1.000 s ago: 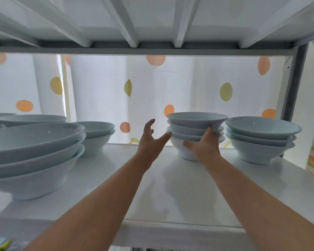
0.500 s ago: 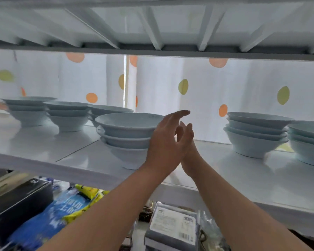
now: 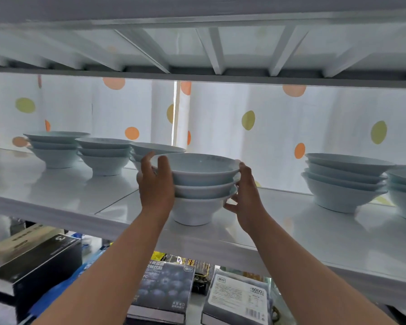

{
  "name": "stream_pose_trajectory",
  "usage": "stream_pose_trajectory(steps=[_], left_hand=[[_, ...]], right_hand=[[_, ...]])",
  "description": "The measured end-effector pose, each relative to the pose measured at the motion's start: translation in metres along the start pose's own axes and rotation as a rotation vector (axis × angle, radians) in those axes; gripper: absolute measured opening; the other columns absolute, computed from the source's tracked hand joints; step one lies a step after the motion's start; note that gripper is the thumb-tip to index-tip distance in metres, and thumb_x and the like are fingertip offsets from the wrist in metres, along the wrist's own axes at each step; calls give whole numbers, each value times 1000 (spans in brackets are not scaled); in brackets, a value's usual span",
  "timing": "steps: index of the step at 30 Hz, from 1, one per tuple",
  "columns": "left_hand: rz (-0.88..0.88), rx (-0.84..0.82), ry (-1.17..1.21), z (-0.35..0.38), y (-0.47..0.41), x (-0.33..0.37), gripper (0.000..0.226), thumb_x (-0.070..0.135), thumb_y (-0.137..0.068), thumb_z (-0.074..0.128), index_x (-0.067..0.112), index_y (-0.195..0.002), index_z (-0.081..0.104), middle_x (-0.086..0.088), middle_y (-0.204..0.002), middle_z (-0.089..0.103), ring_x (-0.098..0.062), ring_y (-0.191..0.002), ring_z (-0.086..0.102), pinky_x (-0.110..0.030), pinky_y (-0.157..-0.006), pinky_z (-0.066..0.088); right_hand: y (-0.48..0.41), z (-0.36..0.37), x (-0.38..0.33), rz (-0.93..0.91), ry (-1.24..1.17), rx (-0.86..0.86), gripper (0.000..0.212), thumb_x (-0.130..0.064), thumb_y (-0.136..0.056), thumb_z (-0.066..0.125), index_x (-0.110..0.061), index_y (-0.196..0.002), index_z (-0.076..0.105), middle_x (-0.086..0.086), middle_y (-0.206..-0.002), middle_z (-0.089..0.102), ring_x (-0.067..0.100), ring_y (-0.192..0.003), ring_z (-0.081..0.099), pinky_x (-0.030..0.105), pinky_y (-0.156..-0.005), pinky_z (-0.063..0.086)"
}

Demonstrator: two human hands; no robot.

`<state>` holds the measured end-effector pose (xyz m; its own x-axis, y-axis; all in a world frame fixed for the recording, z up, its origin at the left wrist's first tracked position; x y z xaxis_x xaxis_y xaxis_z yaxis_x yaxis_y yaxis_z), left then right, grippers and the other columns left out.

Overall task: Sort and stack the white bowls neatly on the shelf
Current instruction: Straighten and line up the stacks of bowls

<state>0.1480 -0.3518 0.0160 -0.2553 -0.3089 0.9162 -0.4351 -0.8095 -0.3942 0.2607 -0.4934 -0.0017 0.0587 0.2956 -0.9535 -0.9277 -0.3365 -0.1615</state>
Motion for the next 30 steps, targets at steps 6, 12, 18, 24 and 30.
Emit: stream_pose_trajectory(steps=[6,12,18,24,30], left_hand=[[-39,25,38,18,6,0,38,34,-94,33,29,-131,41,-8,-123,47,-22,-105,44,-31,-84,31],[-27,-33,-14,55,23,3,38,35,-95,32,30,-131,39,-8,-124,47,-19,-98,44,-31,-81,31],[-21,-92,-10,98,45,9,37,37,-94,32,33,-130,37,-8,-131,42,-16,-100,42,-32,-85,33],[-20,-181,-6,132,62,13,36,37,-93,35,36,-129,35,-7,-139,34,-18,-102,43,-31,-83,33],[-24,-243,-8,155,70,12,35,37,-93,34,37,-128,31,-6,-140,32,-17,-94,43,-31,-78,31]], right_hand=[[-3,-11,-3,-34,35,31,33,-52,-93,35,-38,-120,46,0,-131,51,24,-120,50,40,-82,49],[-10,-52,-8,-75,67,169,28,-53,-90,32,-42,-109,50,-1,-123,54,25,-113,53,47,-91,49],[-15,-92,-23,-83,118,285,52,-59,-72,28,-38,-112,53,-5,-117,58,23,-112,53,51,-101,42],[-19,-128,-36,-72,96,351,30,-49,-86,28,-35,-86,55,3,-110,61,27,-107,56,42,-86,49],[-22,-151,-43,-86,69,374,29,-45,-91,29,-33,-96,55,-3,-99,59,20,-99,55,34,-72,47]])
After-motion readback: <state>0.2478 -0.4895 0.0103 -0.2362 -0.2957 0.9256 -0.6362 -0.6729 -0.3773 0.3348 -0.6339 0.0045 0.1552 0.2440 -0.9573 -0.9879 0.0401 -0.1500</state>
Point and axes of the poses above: each hand's wrist, its own y-axis away from the middle knuckle, its own z-axis out of the palm, x = y × z, the point moved 3 cm from there along -y, towards the middle knuckle
